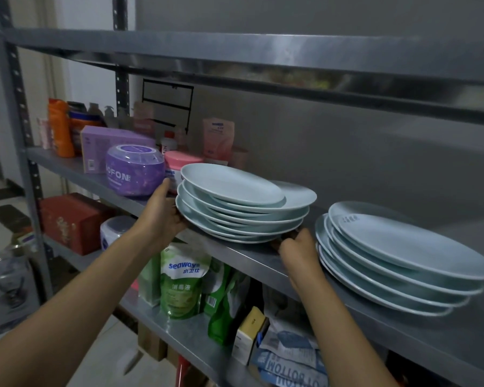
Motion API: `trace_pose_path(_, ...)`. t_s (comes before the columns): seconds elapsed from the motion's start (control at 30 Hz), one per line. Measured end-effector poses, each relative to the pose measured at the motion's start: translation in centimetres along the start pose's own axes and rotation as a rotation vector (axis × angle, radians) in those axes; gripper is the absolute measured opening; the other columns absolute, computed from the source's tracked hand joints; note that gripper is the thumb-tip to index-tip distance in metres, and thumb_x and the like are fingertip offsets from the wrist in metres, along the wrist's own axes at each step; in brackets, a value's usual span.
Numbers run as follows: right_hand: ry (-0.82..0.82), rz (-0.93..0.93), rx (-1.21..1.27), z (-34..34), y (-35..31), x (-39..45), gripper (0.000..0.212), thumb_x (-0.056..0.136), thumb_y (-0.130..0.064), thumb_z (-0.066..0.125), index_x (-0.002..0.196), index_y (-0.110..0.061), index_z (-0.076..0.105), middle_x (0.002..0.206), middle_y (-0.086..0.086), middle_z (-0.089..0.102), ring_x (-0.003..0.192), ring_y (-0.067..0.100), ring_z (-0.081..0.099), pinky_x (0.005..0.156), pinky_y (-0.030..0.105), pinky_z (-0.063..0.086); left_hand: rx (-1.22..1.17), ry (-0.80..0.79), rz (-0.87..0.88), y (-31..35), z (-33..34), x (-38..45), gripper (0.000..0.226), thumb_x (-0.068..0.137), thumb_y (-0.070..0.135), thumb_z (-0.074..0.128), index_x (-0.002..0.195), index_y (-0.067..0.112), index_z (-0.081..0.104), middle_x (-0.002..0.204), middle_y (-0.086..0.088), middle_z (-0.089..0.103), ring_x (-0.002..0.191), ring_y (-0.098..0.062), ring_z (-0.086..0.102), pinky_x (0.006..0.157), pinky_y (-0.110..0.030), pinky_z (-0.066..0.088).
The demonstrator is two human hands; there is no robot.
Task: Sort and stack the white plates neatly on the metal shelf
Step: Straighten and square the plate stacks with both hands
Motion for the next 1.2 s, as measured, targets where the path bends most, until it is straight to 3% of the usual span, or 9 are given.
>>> trace_pose_path(0.13, -0.019, -0.034, 0.175, 0.2, 4.1, 3.8, 0.067, 0.061, 0.003, 0.046, 0.124, -0.021, 0.049, 0.123, -0.003, 0.063, 0.116, 0.022, 0.057, 0.103, 0.049, 0.044, 0.025, -0.009, -0.011, 0.1, 0.2, 0.2, 0.063, 0.097, 0.054, 0.030, 0.123, 0.001, 0.054, 0.115, -0.017, 0.066, 0.105, -0.028, 0.064, 0.071, -0.034, 0.053)
trace_pose_path(0.2, -0.027, -0.047, 0.182, 0.2, 3.2, 2.7, 0.062, 0.062, 0.004, 0.045, 0.120, -0.018, 0.051, 0.122, 0.001, 0.064, 0.113, 0.023, 0.059, 0.102, 0.049, 0.045, 0.018, -0.017, -0.017, 0.1, 0.4, 0.4, 0.063, 0.097, 0.053, 0.030, 0.122, 0.001, 0.055, 0.113, -0.017, 0.067, 0.103, -0.027, 0.065, 0.068, -0.033, 0.056)
trace_pose_path(0.4, 0.035, -0.073, 0.139, -1.0, 1.2, 0.7, 0.049, 0.075, 0.014, 0.038, 0.118, -0.005, 0.051, 0.107, 0.004, 0.062, 0.104, 0.022, 0.054, 0.095, 0.034, 0.043, 0.031, -0.044, -0.030, 0.0, 0.3, 1.6, 0.066, 0.097, 0.054, 0.030, 0.130, 0.001, 0.051, 0.122, -0.018, 0.063, 0.112, -0.030, 0.060, 0.084, -0.039, 0.051)
trace_pose_path(0.53, 0.026, -0.080, 0.423, -1.2, 1.4, 1.3, 0.072, 0.075, 0.012, 0.045, 0.142, -0.015, 0.039, 0.137, 0.004, 0.052, 0.125, 0.022, 0.049, 0.107, 0.040, 0.038, 0.185, 0.067, 0.096, 1.2, -0.2, 2.4, 0.053, 0.094, 0.056, 0.035, 0.126, 0.019, 0.059, 0.118, -0.007, 0.067, 0.109, -0.026, 0.061, 0.090, -0.042, 0.050)
trace_pose_path(0.67, -0.047, -0.202, 0.652, -1.1, -0.7, 0.6, 0.047, 0.094, -0.021, 0.047, 0.141, -0.021, 0.044, 0.138, -0.004, 0.054, 0.125, 0.011, 0.049, 0.105, 0.034, 0.037, 0.252, 0.179, 0.140, 1.8, -0.7, 2.8, 0.066, 0.082, 0.068, 0.043, 0.130, 0.026, 0.056, 0.127, -0.006, 0.062, 0.116, -0.027, 0.056, 0.105, -0.048, 0.039)
trace_pose_path(0.8, -0.008, -0.184, 0.682, -0.6, -1.5, 2.3, 0.068, 0.083, -0.062, 0.053, 0.140, -0.027, 0.045, 0.141, -0.009, 0.050, 0.129, 0.009, 0.045, 0.113, 0.039, 0.031, 0.225, 0.243, 0.176, 1.4, -0.7, 3.2, 0.070, 0.086, 0.067, 0.043, 0.138, 0.021, 0.048, 0.136, -0.009, 0.053, 0.122, -0.029, 0.051, 0.104, -0.045, 0.040)
trace_pose_path(0.93, 0.050, -0.189, 0.696, -0.5, -2.4, 4.2, 0.086, 0.066, -0.078, 0.057, 0.134, -0.025, 0.053, 0.134, -0.009, 0.057, 0.124, 0.009, 0.051, 0.112, 0.040, 0.033, 0.112, 0.265, 0.275, 1.8, -0.2, 3.3, 0.049, 0.093, 0.055, 0.040, 0.118, 0.018, 0.062, 0.109, -0.007, 0.067, 0.101, -0.026, 0.062, 0.088, -0.038, 0.048)
trace_pose_path(1.03, 0.108, -0.227, 0.623, -0.9, -2.7, 4.8, 0.103, 0.052, -0.088, 0.058, 0.135, -0.027, 0.051, 0.137, -0.013, 0.054, 0.126, 0.006, 0.049, 0.111, 0.040, 0.034, -0.005, 0.197, 0.371, 2.2, 0.1, 3.8, 0.048, 0.096, 0.048, 0.037, 0.115, 0.015, 0.066, 0.109, -0.007, 0.071, 0.105, -0.027, 0.064, 0.083, -0.037, 0.050)
trace_pose_path(1.2, 0.123, -0.265, 0.593, -1.1, -2.9, 5.4, 0.097, 0.059, -0.085, 0.056, 0.137, -0.028, 0.049, 0.138, -0.012, 0.052, 0.126, 0.005, 0.048, 0.111, 0.038, 0.034, -0.044, 0.117, 0.434, 1.8, 0.7, 4.3, 0.047, 0.095, 0.051, 0.039, 0.109, 0.017, 0.067, 0.103, -0.005, 0.073, 0.103, -0.023, 0.066, 0.083, -0.034, 0.051)
Point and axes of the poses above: each hand's wrist, its own x-axis towards the middle knuckle, its own z-axis out of the palm, y = z × x, the point moved 8 cm from there along x, towards the middle knuckle
